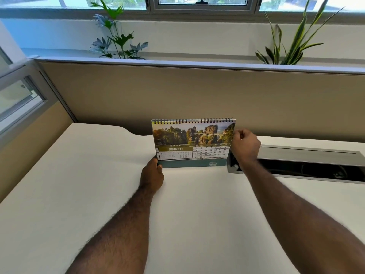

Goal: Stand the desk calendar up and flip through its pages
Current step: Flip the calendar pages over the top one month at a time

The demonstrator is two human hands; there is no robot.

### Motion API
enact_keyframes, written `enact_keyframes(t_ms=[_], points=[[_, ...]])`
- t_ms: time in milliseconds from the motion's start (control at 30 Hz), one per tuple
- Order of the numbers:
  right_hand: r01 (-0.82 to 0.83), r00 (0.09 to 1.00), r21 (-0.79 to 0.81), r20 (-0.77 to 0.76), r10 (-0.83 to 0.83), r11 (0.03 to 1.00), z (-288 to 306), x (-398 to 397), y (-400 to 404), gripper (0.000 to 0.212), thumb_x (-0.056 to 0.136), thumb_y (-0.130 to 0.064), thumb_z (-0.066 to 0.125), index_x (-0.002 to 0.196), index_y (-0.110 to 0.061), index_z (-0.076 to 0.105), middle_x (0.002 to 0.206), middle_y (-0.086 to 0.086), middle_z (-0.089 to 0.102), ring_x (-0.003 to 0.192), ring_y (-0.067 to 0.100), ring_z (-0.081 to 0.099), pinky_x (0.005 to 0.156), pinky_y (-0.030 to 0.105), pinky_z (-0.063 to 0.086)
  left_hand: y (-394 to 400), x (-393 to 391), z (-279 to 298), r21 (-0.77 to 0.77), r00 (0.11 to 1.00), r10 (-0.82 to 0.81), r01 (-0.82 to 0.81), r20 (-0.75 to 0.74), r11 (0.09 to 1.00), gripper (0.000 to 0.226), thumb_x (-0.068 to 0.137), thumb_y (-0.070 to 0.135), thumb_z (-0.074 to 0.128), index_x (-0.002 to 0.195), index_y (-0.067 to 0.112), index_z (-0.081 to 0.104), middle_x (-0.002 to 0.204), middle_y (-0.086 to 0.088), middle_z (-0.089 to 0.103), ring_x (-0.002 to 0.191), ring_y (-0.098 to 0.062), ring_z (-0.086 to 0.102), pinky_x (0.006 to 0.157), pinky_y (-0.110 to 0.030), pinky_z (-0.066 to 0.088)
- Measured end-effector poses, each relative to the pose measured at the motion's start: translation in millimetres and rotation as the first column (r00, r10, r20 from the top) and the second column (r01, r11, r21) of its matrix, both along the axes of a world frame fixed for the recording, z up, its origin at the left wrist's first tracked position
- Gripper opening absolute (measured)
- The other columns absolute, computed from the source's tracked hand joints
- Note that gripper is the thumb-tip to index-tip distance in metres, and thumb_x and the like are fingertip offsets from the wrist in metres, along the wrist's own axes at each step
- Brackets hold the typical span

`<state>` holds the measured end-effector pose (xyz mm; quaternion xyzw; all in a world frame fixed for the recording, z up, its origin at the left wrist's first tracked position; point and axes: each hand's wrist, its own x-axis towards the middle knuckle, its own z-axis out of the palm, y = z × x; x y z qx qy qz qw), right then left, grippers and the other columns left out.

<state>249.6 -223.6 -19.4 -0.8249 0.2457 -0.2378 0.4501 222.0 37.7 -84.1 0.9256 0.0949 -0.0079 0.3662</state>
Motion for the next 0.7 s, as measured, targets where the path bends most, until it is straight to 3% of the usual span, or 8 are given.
enact_keyframes(t_ms=[100, 200, 333, 400, 467, 533, 700], points=[[0.012, 0.996, -0.068, 0.085, -0.006, 0.998, -14, -24, 17, 0.032, 0.092, -0.011, 0.047, 0.116, -0.001, 0.067, 0.112, 0.017, 0.071, 0.099, 0.03, 0.064, 0.086, 0.029, 0.046, 0, 0, 0, 0.004, 1.0, 0.003, -0.003, 0.012, 1.0, 0.025, 0.093, 0.012, 0.044, 0.116, 0.005, 0.049, 0.13, -0.015, 0.056, 0.116, -0.034, 0.054, 0.098, -0.039, 0.046], [0.034, 0.987, -0.058, 0.159, -0.025, 0.998, -25, -40, 24, 0.032, 0.095, -0.011, 0.046, 0.121, 0.001, 0.062, 0.118, 0.018, 0.068, 0.103, 0.029, 0.063, 0.089, 0.028, 0.047, 1, 0, -1, 0.001, 1.0, 0.002, -0.002, 0.022, 1.0, 0.024, 0.093, 0.012, 0.043, 0.115, 0.005, 0.049, 0.128, -0.017, 0.058, 0.115, -0.034, 0.055, 0.097, -0.039, 0.046], [-0.001, 0.976, -0.008, 0.218, 0.002, 1.0, -32, -53, 25, 0.022, 0.099, -0.021, 0.047, 0.107, -0.005, 0.061, 0.098, 0.012, 0.069, 0.084, 0.023, 0.065, 0.067, 0.038, 0.059, 0, 0, -1, -0.006, 1.0, 0.001, -0.001, 0.029, 1.0, 0.025, 0.093, 0.011, 0.044, 0.116, 0.005, 0.049, 0.129, -0.016, 0.057, 0.116, -0.034, 0.054, 0.098, -0.038, 0.046], [-0.023, 0.966, 0.004, 0.256, 0.021, 1.0, -32, -59, 27, 0.018, 0.1, -0.024, 0.047, 0.097, -0.009, 0.056, 0.085, 0.005, 0.067, 0.074, 0.021, 0.066, 0.057, 0.03, 0.056, 0, 0, -1, -0.016, 1.0, -0.001, 0.002, 0.03, 1.0, 0.026, 0.092, 0.01, 0.045, 0.118, 0.005, 0.049, 0.13, -0.016, 0.056, 0.117, -0.035, 0.054, 0.098, -0.039, 0.045], [-0.053, 0.955, 0.005, 0.292, 0.05, 0.999, -31, -65, 28, 0.019, 0.101, -0.026, 0.046, 0.09, -0.012, 0.053, 0.077, -0.005, 0.062, 0.067, 0.007, 0.063, 0.05, 0.013, 0.049, 1, 1, -2, -0.024, 1.0, 0.001, 0.0, 0.028, 1.0, 0.029, 0.092, 0.009, 0.045, 0.12, 0.006, 0.049, 0.131, -0.016, 0.056, 0.118, -0.035, 0.053, 0.099, -0.04, 0.045], [-0.084, 0.952, 0.04, 0.299, 0.068, 0.996, -31, -70, 30, 0.02, 0.1, -0.029, 0.049, 0.089, -0.013, 0.052, 0.074, -0.01, 0.062, 0.063, -0.001, 0.061, 0.048, 0.007, 0.046, 1, 1, -2, -0.029, 1.0, 0.0, 0.001, 0.026, 1.0, 0.03, 0.092, 0.008, 0.045, 0.121, 0.006, 0.049, 0.131, -0.016, 0.056, 0.119, -0.035, 0.053, 0.1, -0.04, 0.044], [-0.132, 0.974, 0.177, 0.205, 0.095, 0.975, -35, -79, 30, 0.024, 0.088, -0.03, 0.068, 0.092, -0.011, 0.054, 0.077, -0.006, 0.066, 0.072, 0.005, 0.068, 0.054, 0.013, 0.054, 2, 0, -3, -0.046, 0.999, -0.005, 0.007, 0.042, 0.999, 0.031, 0.091, 0.007, 0.047, 0.122, 0.006, 0.049, 0.131, -0.016, 0.056, 0.12, -0.036, 0.052, 0.1, -0.041, 0.045]])
